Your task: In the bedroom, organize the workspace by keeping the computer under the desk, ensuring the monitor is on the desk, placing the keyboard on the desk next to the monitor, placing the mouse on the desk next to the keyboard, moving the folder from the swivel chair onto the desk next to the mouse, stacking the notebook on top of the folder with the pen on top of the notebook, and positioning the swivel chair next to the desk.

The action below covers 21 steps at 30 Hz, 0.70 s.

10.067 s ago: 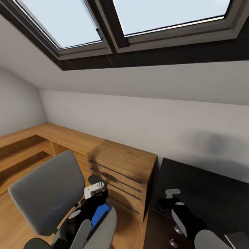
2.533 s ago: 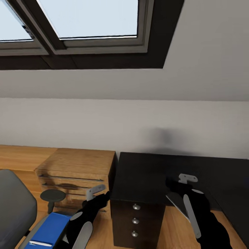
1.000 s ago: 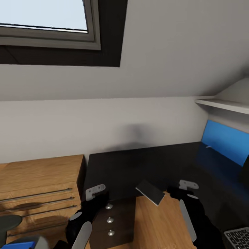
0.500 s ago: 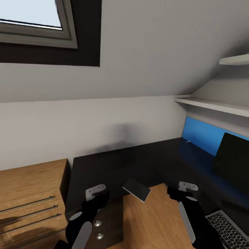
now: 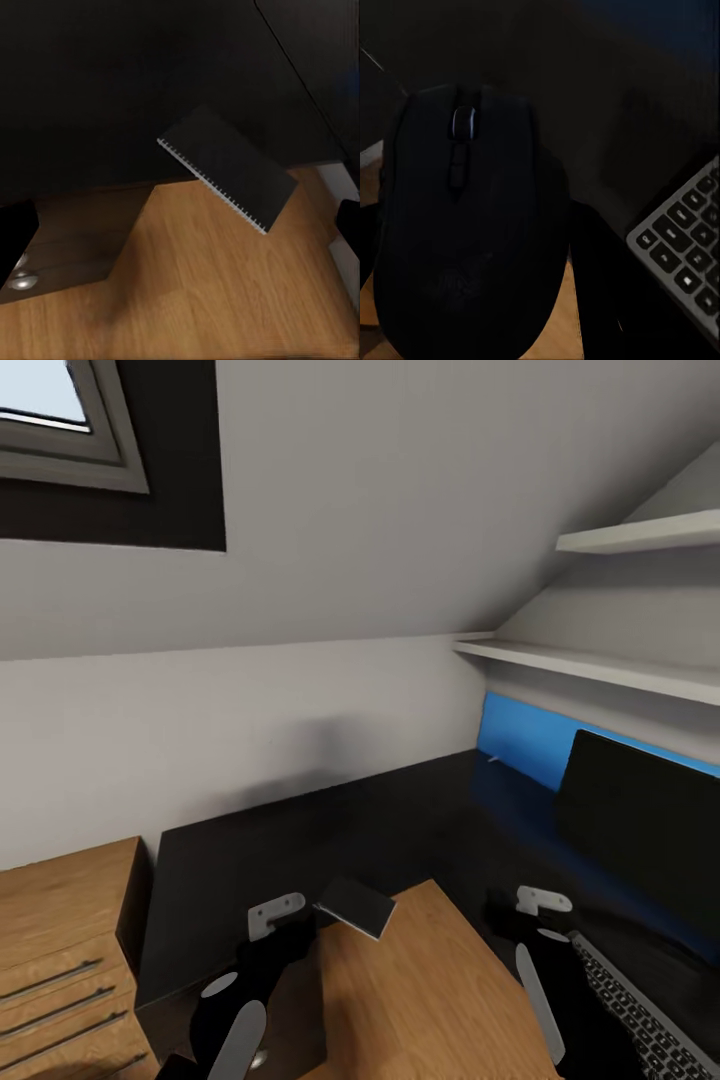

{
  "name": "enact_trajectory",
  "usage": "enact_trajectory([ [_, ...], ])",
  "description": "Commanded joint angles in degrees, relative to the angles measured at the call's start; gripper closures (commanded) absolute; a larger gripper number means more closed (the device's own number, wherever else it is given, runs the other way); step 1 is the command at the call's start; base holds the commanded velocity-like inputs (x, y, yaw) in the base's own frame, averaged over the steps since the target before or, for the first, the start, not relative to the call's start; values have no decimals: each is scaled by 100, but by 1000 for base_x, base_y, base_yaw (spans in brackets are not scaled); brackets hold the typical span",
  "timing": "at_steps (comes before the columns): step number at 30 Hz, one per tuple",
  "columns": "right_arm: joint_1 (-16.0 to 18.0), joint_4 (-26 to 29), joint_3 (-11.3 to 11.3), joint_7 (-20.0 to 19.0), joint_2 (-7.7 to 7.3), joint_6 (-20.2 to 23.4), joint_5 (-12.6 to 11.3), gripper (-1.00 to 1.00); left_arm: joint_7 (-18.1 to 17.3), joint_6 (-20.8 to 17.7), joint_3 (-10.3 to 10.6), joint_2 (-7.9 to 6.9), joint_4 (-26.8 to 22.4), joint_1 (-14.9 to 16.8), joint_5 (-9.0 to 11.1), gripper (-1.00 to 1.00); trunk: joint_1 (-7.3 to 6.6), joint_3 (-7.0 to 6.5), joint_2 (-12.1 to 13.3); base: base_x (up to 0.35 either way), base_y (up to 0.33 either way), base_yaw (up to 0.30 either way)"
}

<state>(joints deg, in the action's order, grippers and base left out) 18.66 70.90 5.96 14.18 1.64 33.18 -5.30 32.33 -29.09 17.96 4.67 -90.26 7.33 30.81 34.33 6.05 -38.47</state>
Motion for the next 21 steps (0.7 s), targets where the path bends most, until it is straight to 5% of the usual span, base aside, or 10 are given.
enact_trajectory([
  [1, 6, -7, 2, 51, 3, 13, -76, 100, 54, -9, 6, -1, -9, 5, 56, -100, 2, 11, -9, 0, 0, -293],
  [8, 6, -40, -6, 50, -1, 13, -80, 100, 54, -9, 6, -1, -9, 5, 56, -100, 2, 11, -9, 0, 0, -270],
  [21, 6, -24, -132, 16, 6, 13, -121, 100, 54, -9, 6, -1, -9, 5, 56, -100, 2, 11, -9, 0, 0, -20],
])
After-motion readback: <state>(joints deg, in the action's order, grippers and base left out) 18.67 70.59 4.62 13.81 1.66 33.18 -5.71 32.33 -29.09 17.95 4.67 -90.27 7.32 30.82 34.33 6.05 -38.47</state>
